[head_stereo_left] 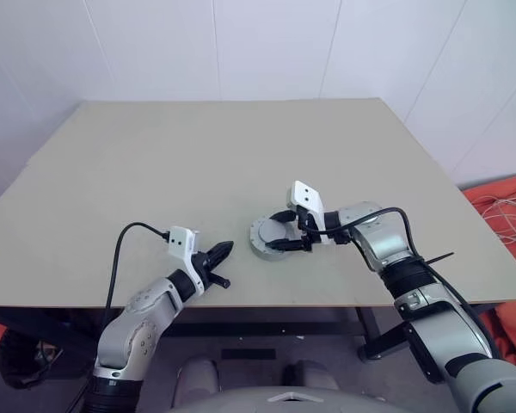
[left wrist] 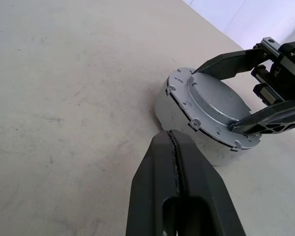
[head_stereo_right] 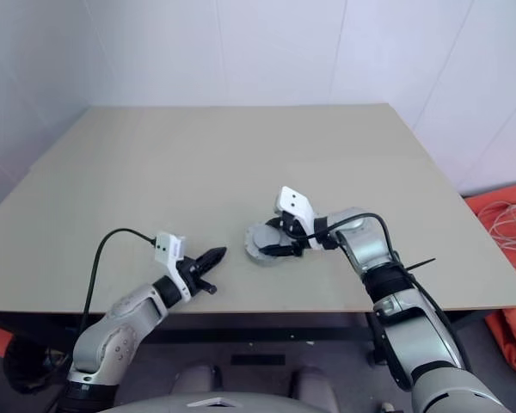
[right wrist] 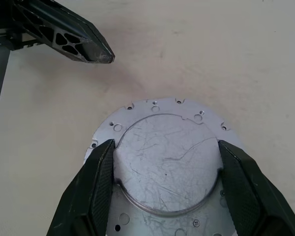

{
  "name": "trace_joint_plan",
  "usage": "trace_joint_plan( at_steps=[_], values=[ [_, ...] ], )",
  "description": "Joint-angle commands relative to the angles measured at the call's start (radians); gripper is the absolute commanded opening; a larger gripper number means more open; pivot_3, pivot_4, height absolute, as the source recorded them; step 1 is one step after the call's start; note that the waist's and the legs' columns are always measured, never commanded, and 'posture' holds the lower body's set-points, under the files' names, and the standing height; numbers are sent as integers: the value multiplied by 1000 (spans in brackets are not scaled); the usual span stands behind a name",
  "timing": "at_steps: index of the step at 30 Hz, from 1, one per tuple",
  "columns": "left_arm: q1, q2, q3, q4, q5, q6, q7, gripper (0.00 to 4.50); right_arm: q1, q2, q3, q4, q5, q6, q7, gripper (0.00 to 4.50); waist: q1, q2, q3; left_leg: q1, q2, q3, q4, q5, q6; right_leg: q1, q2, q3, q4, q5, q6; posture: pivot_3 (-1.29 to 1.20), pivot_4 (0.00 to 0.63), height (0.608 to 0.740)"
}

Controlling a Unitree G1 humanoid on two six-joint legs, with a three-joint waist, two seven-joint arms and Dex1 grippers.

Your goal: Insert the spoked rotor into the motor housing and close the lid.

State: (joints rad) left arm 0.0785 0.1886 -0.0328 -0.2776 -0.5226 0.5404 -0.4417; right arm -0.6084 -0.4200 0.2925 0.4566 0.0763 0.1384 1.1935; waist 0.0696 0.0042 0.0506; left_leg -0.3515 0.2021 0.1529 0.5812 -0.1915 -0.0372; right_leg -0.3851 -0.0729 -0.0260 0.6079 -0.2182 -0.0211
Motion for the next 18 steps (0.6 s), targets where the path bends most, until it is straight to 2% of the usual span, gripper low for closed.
trace_joint_plan(
  at_steps=[1,7,15,18],
  values=[
    [-17,-1,7,-17,0,-17,-3,0,1,-17,2,-18,-26,3,-19,3149,0,0,0,0,0,0,0,0,0,0,0,0,0,0,0,0,0,740],
    [-40,11,3,-13,13,-24,-10,0,-17,-15,13,-11,-34,14,-17,3149,0,0,0,0,0,0,0,0,0,0,0,0,0,0,0,0,0,740],
    [-226,41,-48,31,-5,50,-83,0,-28,-8,15,6,-43,9,-21,3149,0,0,0,0,0,0,0,0,0,0,0,0,0,0,0,0,0,740],
    [-289,57,-63,92,-4,82,-118,0,-26,-8,16,6,-44,6,-23,3149,0,0,0,1,0,0,0,0,0,0,0,0,1,3,-5,0,0,740]
  ],
)
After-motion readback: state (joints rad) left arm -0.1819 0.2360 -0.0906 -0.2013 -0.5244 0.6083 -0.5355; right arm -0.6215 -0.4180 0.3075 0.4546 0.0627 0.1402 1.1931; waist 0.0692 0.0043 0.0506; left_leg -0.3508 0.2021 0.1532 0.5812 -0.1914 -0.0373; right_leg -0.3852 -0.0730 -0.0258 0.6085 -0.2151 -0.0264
